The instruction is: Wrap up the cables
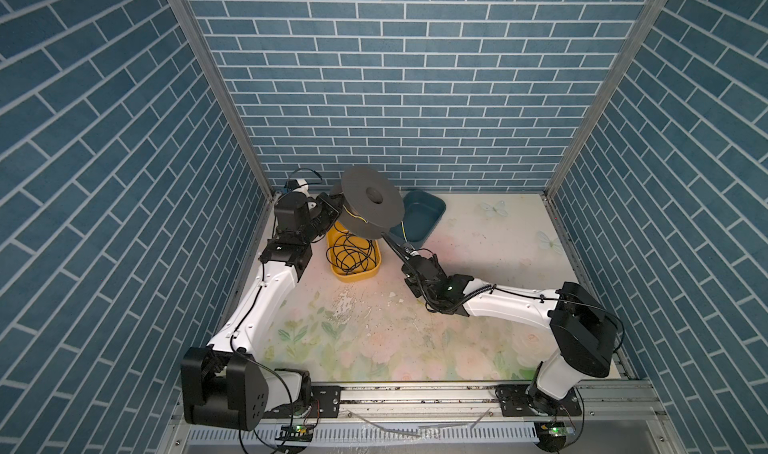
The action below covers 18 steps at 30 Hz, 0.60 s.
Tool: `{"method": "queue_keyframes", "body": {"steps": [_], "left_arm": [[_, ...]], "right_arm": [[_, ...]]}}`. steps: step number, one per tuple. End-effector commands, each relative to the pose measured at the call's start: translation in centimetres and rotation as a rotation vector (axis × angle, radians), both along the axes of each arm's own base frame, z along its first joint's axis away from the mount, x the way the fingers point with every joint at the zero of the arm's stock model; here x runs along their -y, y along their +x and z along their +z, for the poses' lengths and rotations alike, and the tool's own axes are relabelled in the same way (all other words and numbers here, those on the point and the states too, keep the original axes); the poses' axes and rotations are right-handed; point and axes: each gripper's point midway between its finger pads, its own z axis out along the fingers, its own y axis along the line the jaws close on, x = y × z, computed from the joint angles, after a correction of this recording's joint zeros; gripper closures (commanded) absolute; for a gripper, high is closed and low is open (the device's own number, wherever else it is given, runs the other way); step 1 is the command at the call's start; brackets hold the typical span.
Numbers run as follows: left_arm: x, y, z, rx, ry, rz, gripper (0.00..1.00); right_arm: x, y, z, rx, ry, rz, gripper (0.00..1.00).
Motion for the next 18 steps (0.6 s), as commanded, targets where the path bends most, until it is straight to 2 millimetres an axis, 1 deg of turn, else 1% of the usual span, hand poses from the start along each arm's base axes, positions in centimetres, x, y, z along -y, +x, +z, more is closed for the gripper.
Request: {"method": "queue_keyframes", "body": {"steps": [1, 5, 8, 13, 18], "left_arm": [[-2.1, -0.2, 4.7, 0.165, 0.063, 0.120, 1.00], [-2.4, -0.4, 4.4, 0.167, 0.122, 0.168, 1.00], [-2.0, -0.6, 4.4, 0.179, 0.187, 0.196, 1.00], [-0.5, -1.0, 4.3, 0.186, 0.347, 0.222, 1.00], [1.9, -1.7, 4.1, 0.190, 0.509, 0.221, 1.00]], "right_arm": [[-1.2, -0.6, 1.9, 0.085, -0.120, 0.059, 1.00], [-3.1, -1.7, 3.7, 0.139, -0.145, 0.114, 1.00], [-4.6, -2.8, 5.0, 0.169, -0.155, 0.161, 1.00], [-6.9, -4.5, 7.3, 0.212, -0.152, 0.231, 1.00], [-8.0, -5.8, 9.6, 0.225, -0.092, 0.277, 1.00]]}}
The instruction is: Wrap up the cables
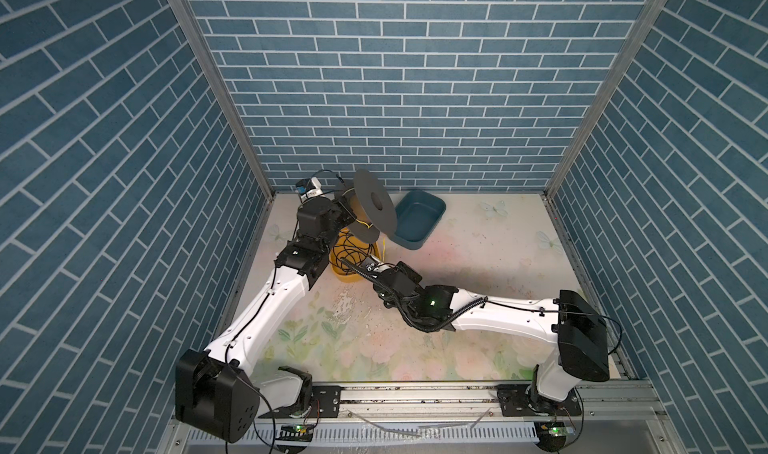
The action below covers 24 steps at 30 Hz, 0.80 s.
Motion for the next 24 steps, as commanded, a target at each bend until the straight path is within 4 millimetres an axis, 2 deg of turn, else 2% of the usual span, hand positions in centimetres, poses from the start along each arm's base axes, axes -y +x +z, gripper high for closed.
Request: {"method": "queue_keyframes", "body": {"steps": [1, 10, 17, 24], "left_arm": [[0.0, -0.3, 3.5, 0.103, 0.130, 0.063, 1.00], [2.3, -1.4, 1.3, 0.061, 0.249, 0.029, 1.00], [3.7, -2.6, -0.9, -0.008, 0.276, -0.045, 1.00], [4.4, -3.9, -1.5, -0.038, 0.409, -0.051, 1.00]], "right_arm": [[-0.9, -0.7, 3.6, 0.038, 0.035, 0.053, 1.00], [1.8, -2.2, 9.3, 0.054, 0.207, 0.092, 1.00], [3.5, -2.9, 11.7, 0.076, 0.276, 0.130, 1.00], [4.5, -2.7, 13.5, 0.076, 0.325, 0.141, 1.00]]}}
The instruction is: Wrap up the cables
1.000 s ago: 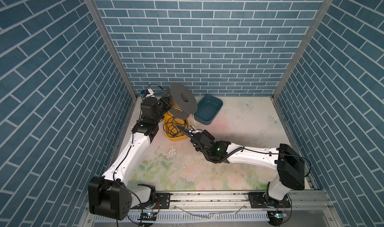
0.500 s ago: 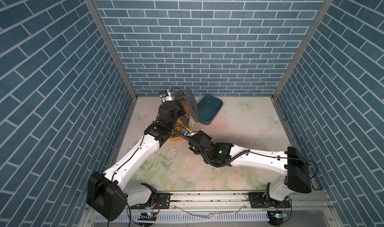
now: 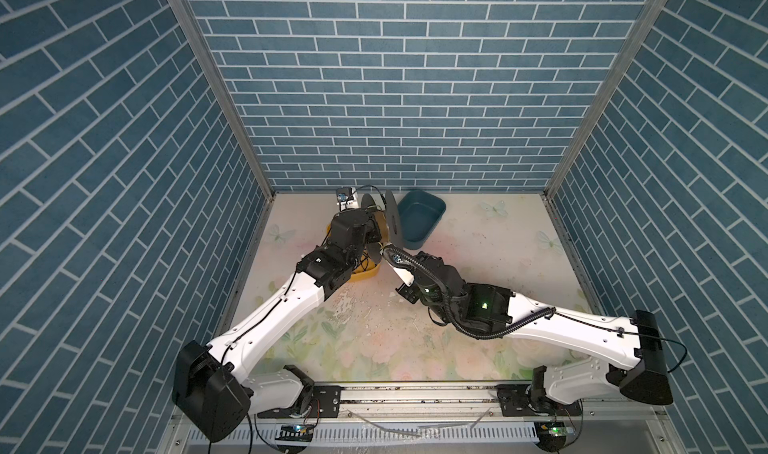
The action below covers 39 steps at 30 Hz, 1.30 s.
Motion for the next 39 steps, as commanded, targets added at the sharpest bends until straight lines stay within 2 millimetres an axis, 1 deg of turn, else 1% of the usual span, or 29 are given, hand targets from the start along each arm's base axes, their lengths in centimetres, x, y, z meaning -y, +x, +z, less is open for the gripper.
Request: {"method": "queue_keyframes", "body": {"steps": [1, 5, 11, 14, 17, 24, 28, 30, 31, 34, 36, 39], "left_arm": [[-0.7, -0.6, 0.9, 0.021, 0.104, 0.030, 1.00], [0.1, -1.4, 0.5, 0.008, 0.187, 0.013, 1.00], [1.1, -3.0, -0.5, -0.026, 0.306, -0.047, 1.00], [1.4, -3.8, -0.6, -0.032, 0.353, -0.070, 1.00], [2.1, -4.6, -0.5, -0.028, 0.403, -0.114, 1.00], [4.1, -6.6, -1.1, -0.051, 0.497, -0.215, 1.00], [4.0, -7.3, -1.9, -0.089, 0.532, -0.244, 1.00], [3.8, -7.6, -2.0, -0.101, 0.534, -0.251, 1.00], [3.8, -7.7, -1.9, -0.104, 0.524, -0.258, 1.00], [3.8, -7.9, -1.1, -0.099, 0.479, -0.276, 1.00], [3.8, -8.0, -0.6, -0.096, 0.462, -0.282, 1.00], [3.9, -8.0, -0.1, -0.092, 0.450, -0.288, 1.00]], "right_arm": [[1.3, 0.2, 3.2, 0.044, 0.083, 0.002, 1.00], [2.0, 0.8, 3.3, 0.008, 0.075, -0.005, 1.00], [4.2, 2.7, 2.3, -0.104, 0.035, -0.040, 1.00], [5.2, 3.7, 1.7, -0.151, 0.030, -0.057, 1.00], [6.0, 4.8, 1.4, -0.173, 0.003, -0.091, 1.00], [6.5, 6.6, 1.0, -0.189, -0.060, -0.154, 1.00], [7.5, 7.6, 0.4, -0.186, -0.125, -0.211, 1.00], [7.5, 7.3, 0.1, -0.216, -0.123, -0.187, 1.00], [7.2, 6.8, -0.1, -0.236, -0.117, -0.155, 1.00], [6.6, 5.4, -0.2, -0.270, -0.083, -0.075, 0.91], [6.7, 5.2, -0.3, -0.277, -0.066, -0.061, 0.87], [6.8, 4.8, -0.9, -0.304, -0.046, -0.040, 0.73]]}}
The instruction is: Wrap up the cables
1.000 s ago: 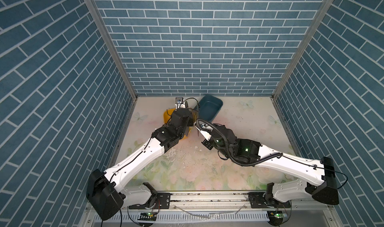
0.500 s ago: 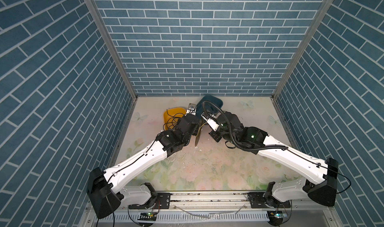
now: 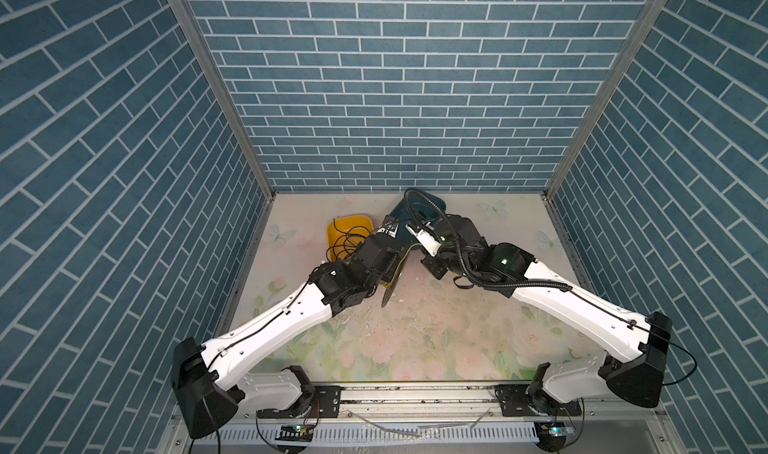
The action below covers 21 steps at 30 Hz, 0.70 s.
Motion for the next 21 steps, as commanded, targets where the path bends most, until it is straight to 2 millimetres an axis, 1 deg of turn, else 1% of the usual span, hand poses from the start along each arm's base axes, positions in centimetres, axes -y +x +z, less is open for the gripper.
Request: {"method": "queue_keyframes", "body": {"steps": [1, 5, 7, 10, 15, 18, 21], "left_arm": [[-0.5, -0.1, 3.6, 0.049, -0.066, 0.006, 1.00], [-0.7, 0.0, 3.8, 0.041, -0.063, 0.008, 1.00], [-0.9, 0.1, 3.8, 0.033, -0.062, 0.011, 1.00], [-1.3, 0.3, 3.8, 0.028, -0.070, 0.016, 1.00], [-1.4, 0.7, 3.6, 0.020, -0.083, 0.017, 1.00], [-1.7, 0.9, 3.4, -0.004, -0.105, 0.016, 1.00], [-1.9, 1.0, 3.5, -0.013, -0.123, 0.016, 1.00]], "right_arm": [[0.9, -0.5, 0.2, -0.023, 0.049, 0.004, 0.70], [0.9, -0.9, -0.9, -0.055, 0.049, 0.023, 0.60], [1.1, -1.1, -1.5, -0.068, 0.041, 0.025, 0.52], [1.2, -1.6, -1.9, -0.086, 0.048, 0.041, 0.46], [0.7, -3.1, -2.1, -0.132, 0.096, 0.109, 0.41], [0.6, -4.0, -2.6, -0.163, 0.108, 0.141, 0.38], [0.7, -4.6, -3.4, -0.192, 0.108, 0.160, 0.35]]}}
